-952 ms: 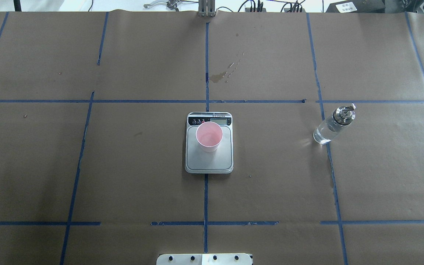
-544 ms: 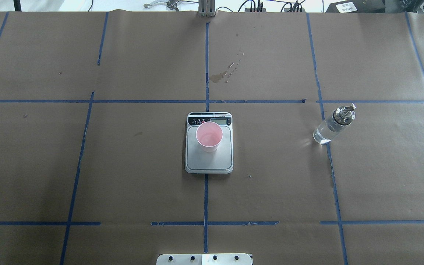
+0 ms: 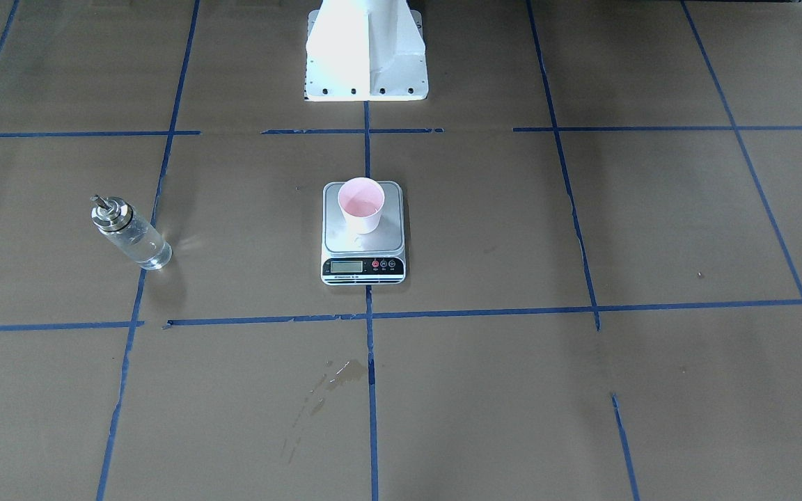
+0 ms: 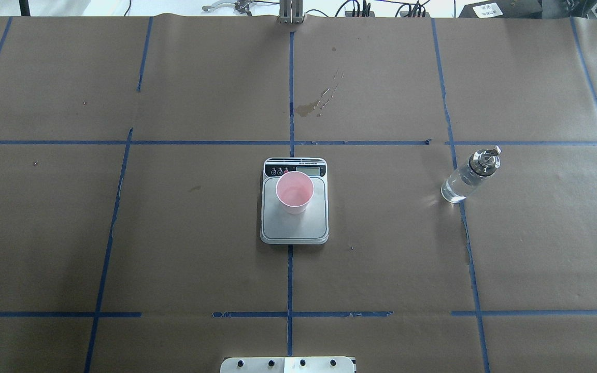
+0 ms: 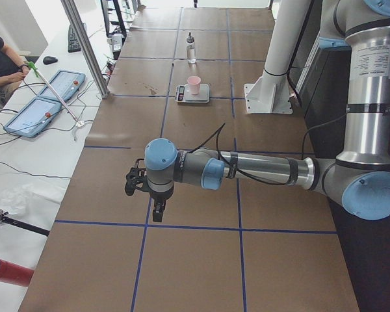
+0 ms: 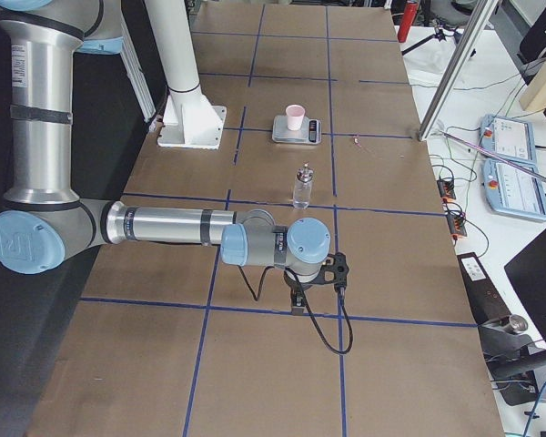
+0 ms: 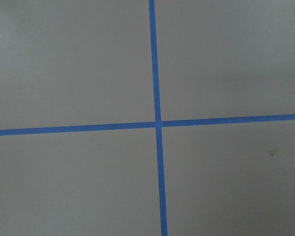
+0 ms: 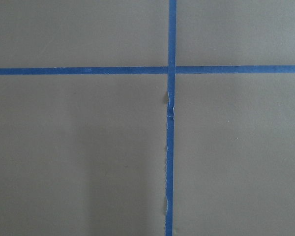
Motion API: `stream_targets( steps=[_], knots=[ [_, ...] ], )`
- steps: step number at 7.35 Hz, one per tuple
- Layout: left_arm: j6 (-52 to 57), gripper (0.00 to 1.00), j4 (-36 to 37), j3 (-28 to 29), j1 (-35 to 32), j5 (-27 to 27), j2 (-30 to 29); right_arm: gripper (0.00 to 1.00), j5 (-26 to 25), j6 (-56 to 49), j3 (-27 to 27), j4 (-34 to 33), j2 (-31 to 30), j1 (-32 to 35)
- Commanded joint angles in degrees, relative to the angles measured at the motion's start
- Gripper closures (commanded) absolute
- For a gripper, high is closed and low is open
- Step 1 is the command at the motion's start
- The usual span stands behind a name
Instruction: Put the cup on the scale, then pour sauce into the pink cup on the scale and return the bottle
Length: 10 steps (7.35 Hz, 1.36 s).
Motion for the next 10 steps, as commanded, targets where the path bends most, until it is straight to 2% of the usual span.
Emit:
stream_targets(
  steps=[1,5,10],
  knots=[
    [0.1,0.00,0.3,0.0,0.0,0.3,0.3,0.00,0.0,0.0,0.0,0.0,0.0,0.0],
    [0.3,0.00,3.2,0.1,0.0,0.5,0.7,0.00,0.0,0.0,0.0,0.0,-0.1,0.0],
    [0.4,0.00,3.3,0.2,0.1,0.6,0.6,0.00,0.2,-0.1,-0.1,0.4,-0.4,0.0]
  ],
)
